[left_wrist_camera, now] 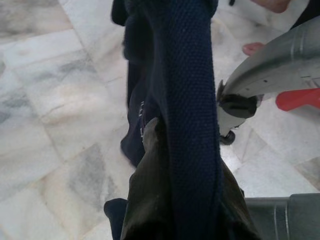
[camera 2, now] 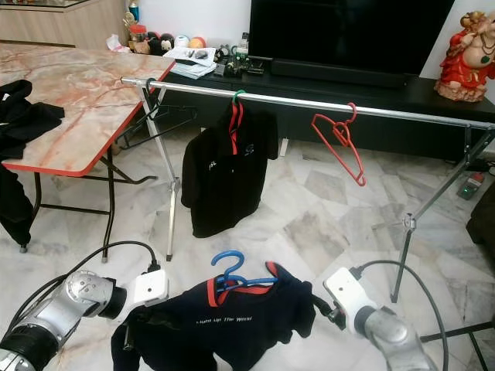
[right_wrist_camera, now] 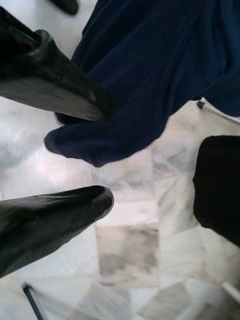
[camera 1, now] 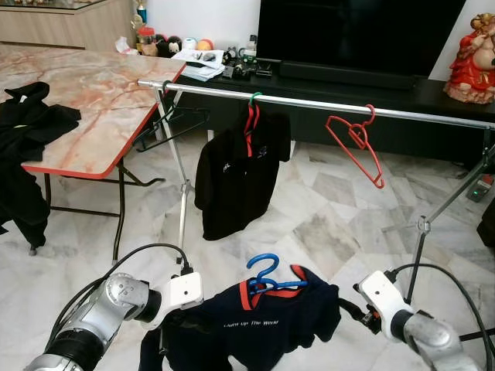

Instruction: Hang hanger

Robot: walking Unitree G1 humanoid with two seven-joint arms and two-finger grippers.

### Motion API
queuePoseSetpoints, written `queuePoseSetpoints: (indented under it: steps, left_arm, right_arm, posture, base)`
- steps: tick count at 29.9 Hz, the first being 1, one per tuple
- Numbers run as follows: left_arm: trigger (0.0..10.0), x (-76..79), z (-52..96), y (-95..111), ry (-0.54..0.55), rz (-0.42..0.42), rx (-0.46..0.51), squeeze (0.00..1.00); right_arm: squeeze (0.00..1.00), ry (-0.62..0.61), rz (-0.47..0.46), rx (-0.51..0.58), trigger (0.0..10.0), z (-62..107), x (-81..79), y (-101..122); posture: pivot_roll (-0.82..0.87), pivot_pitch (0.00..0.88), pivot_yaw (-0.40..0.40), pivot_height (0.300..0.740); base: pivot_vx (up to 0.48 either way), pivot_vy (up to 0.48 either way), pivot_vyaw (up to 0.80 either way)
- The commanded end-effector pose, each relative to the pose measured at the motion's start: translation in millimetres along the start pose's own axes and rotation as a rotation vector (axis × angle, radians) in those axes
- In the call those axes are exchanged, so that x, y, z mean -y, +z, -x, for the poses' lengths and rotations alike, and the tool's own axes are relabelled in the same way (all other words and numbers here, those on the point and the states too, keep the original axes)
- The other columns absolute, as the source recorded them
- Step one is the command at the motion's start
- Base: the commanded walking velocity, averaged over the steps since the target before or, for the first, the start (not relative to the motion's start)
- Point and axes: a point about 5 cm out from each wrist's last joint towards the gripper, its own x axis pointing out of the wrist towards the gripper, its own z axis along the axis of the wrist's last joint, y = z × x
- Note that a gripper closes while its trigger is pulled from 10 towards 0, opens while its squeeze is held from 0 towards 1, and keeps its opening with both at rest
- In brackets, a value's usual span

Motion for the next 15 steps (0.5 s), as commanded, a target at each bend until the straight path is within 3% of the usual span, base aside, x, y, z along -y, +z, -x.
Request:
queuePoseSetpoints:
  steps: [1, 2, 5, 15]
  left_arm:
    - [0.0, -2.4, 4.8, 4.9, 0.010, 0.002, 0.039, 0.00]
    - [0.0, -3.0, 4.9, 6.6, 0.009, 0.003, 0.046, 0.00]
    - [0.0, -4.4, 5.4, 13.8, 0.000, 0.002, 0.068, 0.00]
    - [0.0, -0.6, 9.7, 30.7, -0.075, -0.021, 0.113, 0.00]
  right_arm:
    - [0.87, -0.014, -0.058, 0.001, 10.0, 1.4, 1.8, -4.7]
    - [0.00, 0.007, -0.060, -0.008, 10.0, 0.9, -1.5, -7.4]
    - [0.00, 0.004, 0.010, -0.058, 10.0, 1.0, -6.2, -16.6]
    - [0.00, -0.060, -0.009, -0.016, 10.0, 0.8, -1.5, -13.9]
  posture:
    - [-0.02, 0.032, -0.054, 0.740]
    - [-0.01, 0.030, -0.052, 0.740]
    - [-0.01, 0.027, -0.051, 0.740]
    - [-0.01, 0.029, -0.049, 0.740]
  base:
    - [0.000, 0.000, 0.00]
    - [0.000, 0.000, 0.00]
    - [0.000, 0.000, 0.00]
    - [0.000, 0.000, 0.00]
